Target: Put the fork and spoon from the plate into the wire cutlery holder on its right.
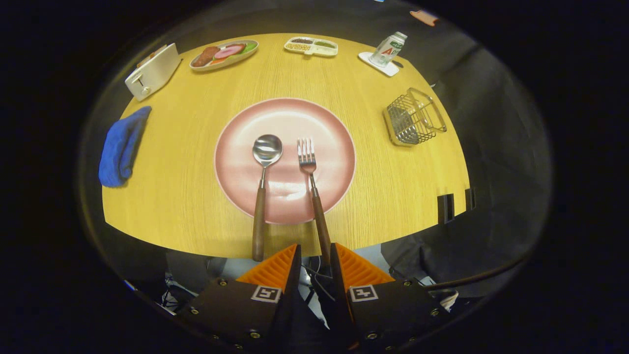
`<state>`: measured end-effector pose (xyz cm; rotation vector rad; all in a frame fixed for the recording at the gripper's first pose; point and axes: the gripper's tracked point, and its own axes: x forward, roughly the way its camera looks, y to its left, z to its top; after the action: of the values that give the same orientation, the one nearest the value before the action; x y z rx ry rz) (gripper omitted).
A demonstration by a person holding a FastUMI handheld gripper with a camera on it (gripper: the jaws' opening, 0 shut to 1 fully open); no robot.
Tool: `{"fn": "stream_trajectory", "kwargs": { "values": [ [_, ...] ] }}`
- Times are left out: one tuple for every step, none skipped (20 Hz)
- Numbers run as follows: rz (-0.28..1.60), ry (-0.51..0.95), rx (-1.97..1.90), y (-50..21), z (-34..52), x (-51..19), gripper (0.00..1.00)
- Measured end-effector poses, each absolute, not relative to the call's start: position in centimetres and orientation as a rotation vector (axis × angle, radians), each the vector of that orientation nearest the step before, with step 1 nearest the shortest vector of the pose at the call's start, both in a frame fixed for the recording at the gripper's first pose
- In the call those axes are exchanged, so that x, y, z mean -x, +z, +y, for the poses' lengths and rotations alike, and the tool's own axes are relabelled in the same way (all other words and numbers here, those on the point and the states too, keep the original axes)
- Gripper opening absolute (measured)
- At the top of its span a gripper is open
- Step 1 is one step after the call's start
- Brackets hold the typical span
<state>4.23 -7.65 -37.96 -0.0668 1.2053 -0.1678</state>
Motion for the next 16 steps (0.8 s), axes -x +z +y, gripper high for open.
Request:
{"fn": "stream_trajectory", "kwargs": {
  "values": [
    [1.219,-0.163,0.076,-38.5,-7.8,-4.4,0.36],
    [1.227,-0.158,0.088,-38.8,-7.9,-4.4,0.36],
    [1.229,-0.16,0.099,-38.9,-8.2,-4.7,0.36],
    [1.229,-0.161,0.104,-39.0,-8.3,-5.0,0.36],
    [1.228,-0.157,0.099,-39.4,-8.4,-5.4,0.36],
    [1.233,-0.144,0.086,-39.9,-8.3,-5.8,0.36],
    [1.24,-0.132,0.077,-40.4,-8.1,-6.0,0.36],
    [1.248,-0.126,0.077,-40.8,-8.2,-6.1,0.36],
    [1.255,-0.121,0.08,-41.2,-8.2,-6.2,0.36],
    [1.262,-0.118,0.082,-41.5,-8.3,-6.3,0.36],
    [1.265,-0.116,0.083,-41.9,-8.3,-6.3,0.36],
    [1.267,-0.111,0.087,-41.9,-8.3,-6.5,0.36],
    [1.263,-0.095,0.091,-42.1,-8.1,-6.6,0.34],
    [1.263,-0.101,0.103,-42.0,-8.3,-6.5,0.24],
    [1.266,-0.104,0.11,-41.9,-8.3,-6.4,0.13],
    [1.248,-0.108,0.119,-41.6,-8.4,-6.6,0.14]
  ]
}}
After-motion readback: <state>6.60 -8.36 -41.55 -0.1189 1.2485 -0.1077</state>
